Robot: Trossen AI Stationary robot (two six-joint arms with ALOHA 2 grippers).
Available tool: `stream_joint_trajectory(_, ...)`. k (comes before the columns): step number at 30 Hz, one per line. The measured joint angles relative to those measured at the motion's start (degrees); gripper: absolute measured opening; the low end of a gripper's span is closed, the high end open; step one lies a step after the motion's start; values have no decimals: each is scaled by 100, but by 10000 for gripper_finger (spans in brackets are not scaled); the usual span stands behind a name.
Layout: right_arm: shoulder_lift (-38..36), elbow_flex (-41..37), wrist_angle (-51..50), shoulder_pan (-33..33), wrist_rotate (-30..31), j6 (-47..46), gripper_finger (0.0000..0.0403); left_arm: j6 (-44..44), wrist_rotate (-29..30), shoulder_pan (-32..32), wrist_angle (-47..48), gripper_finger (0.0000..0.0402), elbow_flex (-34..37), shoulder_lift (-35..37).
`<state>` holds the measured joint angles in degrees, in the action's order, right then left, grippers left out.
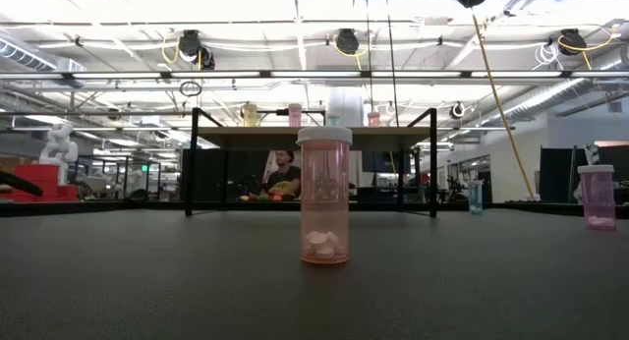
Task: Pick and place medicine bottles onto shelf by color
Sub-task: Put the bottom blue pill bottle on the shelf aligned with the other blue pill bottle
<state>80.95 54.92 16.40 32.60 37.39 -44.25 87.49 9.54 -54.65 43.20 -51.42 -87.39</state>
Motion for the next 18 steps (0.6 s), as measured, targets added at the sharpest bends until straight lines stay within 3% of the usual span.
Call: stream_joint_trajectory(18, 3, 0, 1, 11, -17, -29, 123, -60, 232, 0, 9, 150, 0, 0)
